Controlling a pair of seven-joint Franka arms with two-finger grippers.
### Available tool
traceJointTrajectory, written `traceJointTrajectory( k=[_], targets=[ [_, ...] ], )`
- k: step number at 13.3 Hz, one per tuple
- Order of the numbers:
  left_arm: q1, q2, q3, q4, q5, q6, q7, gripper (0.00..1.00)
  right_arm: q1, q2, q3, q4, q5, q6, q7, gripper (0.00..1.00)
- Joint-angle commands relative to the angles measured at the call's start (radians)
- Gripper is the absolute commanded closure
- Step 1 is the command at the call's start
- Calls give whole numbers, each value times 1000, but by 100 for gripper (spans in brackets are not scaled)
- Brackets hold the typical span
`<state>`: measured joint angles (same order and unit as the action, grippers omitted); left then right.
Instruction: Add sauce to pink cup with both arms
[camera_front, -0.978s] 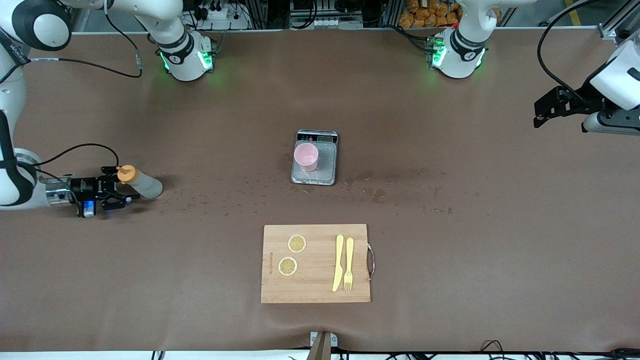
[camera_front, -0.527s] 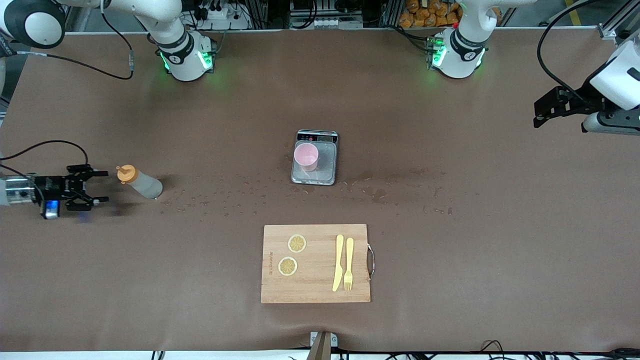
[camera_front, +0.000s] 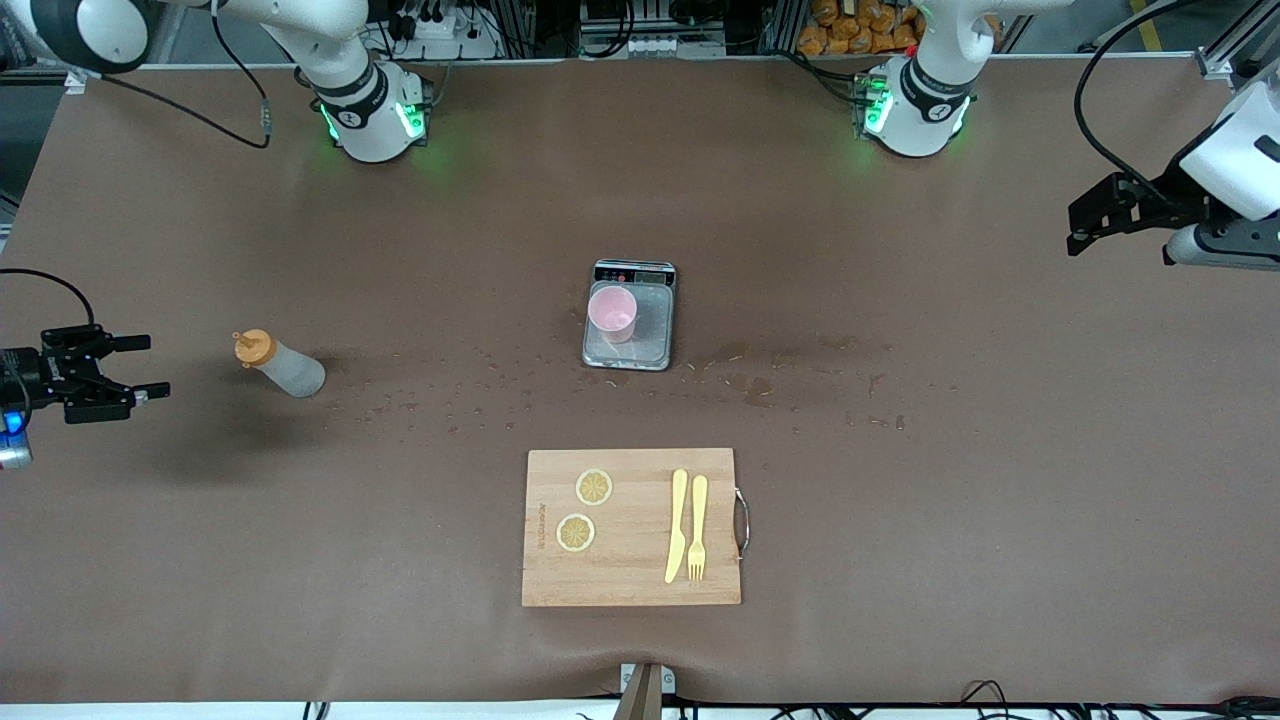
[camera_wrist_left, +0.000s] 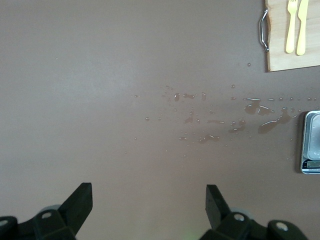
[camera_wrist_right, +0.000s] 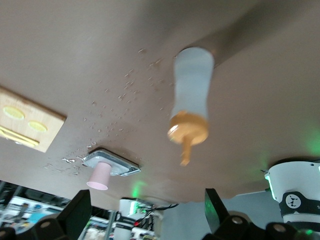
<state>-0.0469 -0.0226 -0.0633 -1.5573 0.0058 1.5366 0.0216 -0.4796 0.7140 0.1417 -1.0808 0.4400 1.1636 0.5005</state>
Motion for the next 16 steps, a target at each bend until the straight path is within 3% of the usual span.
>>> traceJointTrajectory(
  k=[1, 5, 9, 13, 16],
  targets=[
    [10, -11, -3, -9, -24, 10, 1, 0, 62, -118, 1, -14, -32, -10, 1, 0],
    [9, -11, -3, -9, -24, 10, 4, 0, 116, -206, 12, -16, -41, -12, 0, 0],
    [10, -11, -3, -9, -24, 10, 8, 0, 231, -297, 10, -25, -151, -12, 6, 0],
    [10, -11, -3, -9, -24, 10, 9, 0, 263, -347, 10, -74, -156, -1, 1, 0],
    [10, -11, -3, -9, -24, 10, 9, 0, 343, -390, 9, -102, -240, 2, 1, 0]
  ],
)
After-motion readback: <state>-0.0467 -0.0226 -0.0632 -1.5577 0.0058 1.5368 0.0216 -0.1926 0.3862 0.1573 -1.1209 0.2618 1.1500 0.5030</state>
